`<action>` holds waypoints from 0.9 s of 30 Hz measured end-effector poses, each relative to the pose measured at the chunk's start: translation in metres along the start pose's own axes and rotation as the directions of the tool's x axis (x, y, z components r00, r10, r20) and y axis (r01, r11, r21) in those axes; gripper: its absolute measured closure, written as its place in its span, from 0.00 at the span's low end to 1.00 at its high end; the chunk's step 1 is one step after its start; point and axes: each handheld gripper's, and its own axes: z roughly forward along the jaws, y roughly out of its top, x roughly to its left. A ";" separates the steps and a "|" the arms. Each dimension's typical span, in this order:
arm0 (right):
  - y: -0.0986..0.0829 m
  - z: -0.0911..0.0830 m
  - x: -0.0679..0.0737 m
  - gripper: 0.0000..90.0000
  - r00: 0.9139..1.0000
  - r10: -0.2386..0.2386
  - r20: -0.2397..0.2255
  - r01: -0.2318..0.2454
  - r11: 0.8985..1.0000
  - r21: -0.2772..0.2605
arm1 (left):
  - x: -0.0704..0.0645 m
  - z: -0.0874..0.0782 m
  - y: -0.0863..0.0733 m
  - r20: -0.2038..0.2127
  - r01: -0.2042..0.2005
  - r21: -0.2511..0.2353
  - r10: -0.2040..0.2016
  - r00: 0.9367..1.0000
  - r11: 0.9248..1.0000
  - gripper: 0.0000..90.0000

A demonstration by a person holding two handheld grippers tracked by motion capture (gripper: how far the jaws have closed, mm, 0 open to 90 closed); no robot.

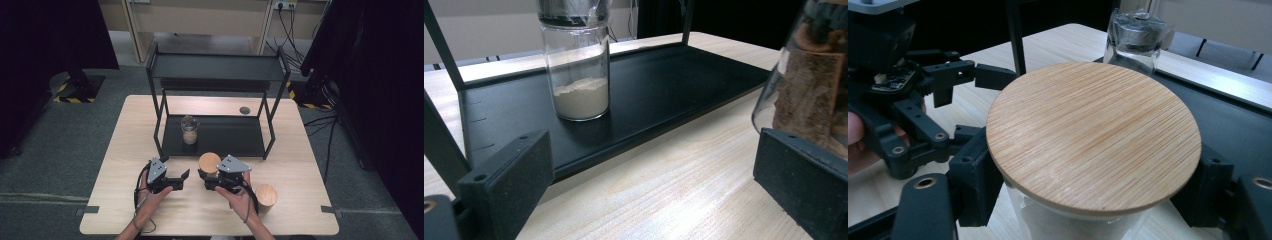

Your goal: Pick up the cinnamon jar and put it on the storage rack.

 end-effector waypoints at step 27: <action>0.008 0.009 -0.017 0.29 0.998 0.024 0.052 -0.024 1.000 0.002 | -0.001 0.000 0.000 0.000 -0.008 0.002 0.008 1.000 1.000 0.03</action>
